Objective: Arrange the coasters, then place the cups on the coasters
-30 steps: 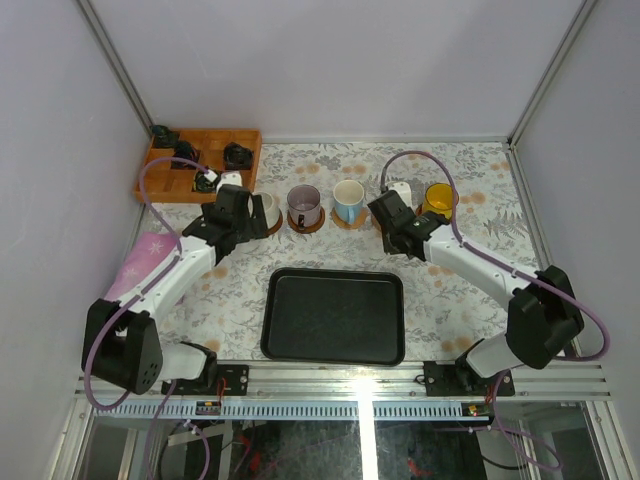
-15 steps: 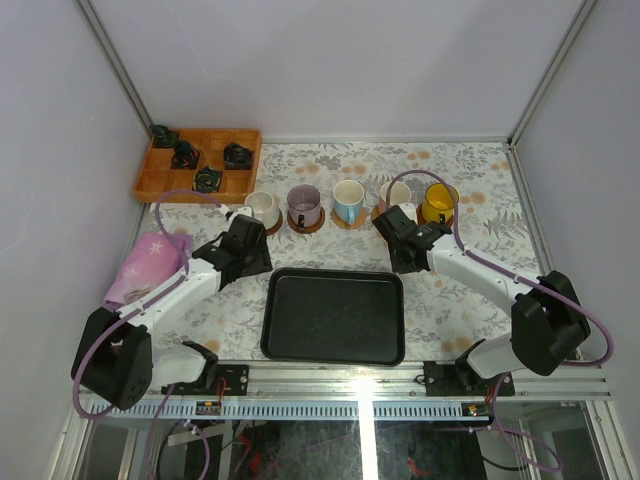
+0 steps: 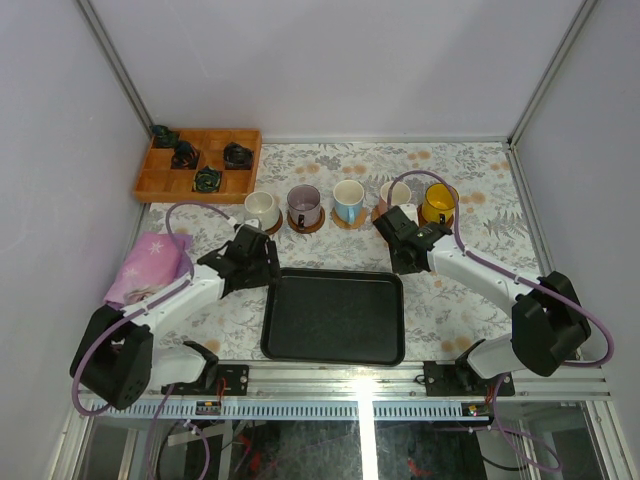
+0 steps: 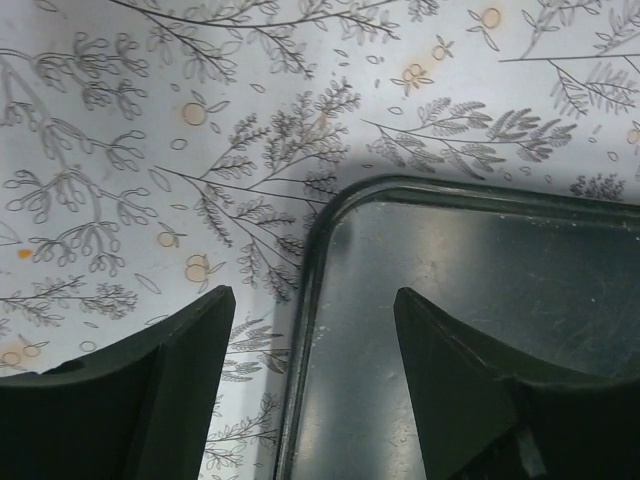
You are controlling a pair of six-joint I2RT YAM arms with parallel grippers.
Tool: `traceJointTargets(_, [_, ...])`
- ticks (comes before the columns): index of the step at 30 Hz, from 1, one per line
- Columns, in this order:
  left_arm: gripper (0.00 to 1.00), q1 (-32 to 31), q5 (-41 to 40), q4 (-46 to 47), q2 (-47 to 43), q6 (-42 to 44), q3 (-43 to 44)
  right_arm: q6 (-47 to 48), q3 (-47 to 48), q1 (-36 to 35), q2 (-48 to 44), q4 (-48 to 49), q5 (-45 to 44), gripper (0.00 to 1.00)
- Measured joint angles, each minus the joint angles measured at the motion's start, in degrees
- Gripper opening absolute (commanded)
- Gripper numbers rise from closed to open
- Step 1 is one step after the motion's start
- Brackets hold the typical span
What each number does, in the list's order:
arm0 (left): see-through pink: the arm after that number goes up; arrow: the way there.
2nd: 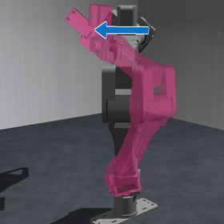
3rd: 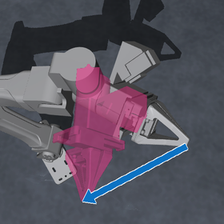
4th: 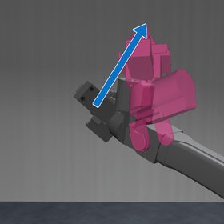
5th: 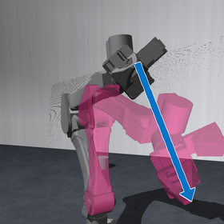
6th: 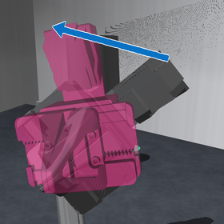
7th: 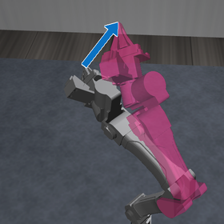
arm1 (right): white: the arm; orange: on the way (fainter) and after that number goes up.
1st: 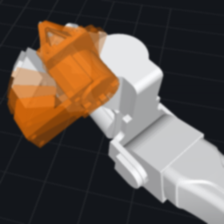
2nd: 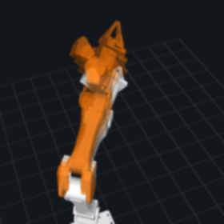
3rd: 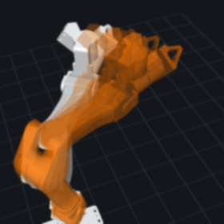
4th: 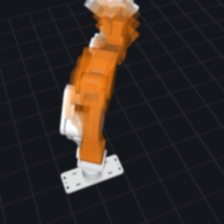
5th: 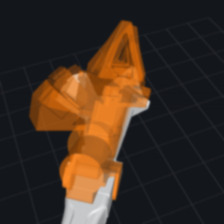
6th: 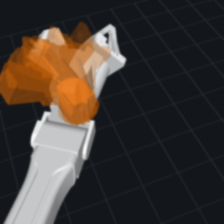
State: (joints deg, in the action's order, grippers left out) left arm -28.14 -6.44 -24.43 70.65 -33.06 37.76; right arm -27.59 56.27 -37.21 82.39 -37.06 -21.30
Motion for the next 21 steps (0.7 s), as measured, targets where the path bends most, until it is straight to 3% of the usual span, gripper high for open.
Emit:
traceJointTargets(3, [0.58,-0.55,0.76,0.68,0.33,-0.35,-0.11,-0.02,0.0,0.0,0.0,0.02,0.0,0.11])
traceJointTargets(6, [0.39,-0.94,1.14,1.55,2.05,-0.66,-0.33,-0.02,0.0,0.0,0.0,0.04,0.0,0.11])
traceJointTargets(11, [0.37,-1.16,1.16,1.92,4.44,-0.83,-1.75,0.02,0.0,0.0,0.0,0.02,-0.02,0.11])
traceJointTargets(15, [0.24,-1.53,1.18,2.03,5.75,-0.92,-2.51,0.09,0.0,0.0,0.0,0.0,-0.02,0.11])
traceJointTargets(21, [0.16,-2.84,1.53,2.38,6.23,-1.22,-2.58,0.17,0.13,0.0,0.0,0.0,-0.02,0.11])
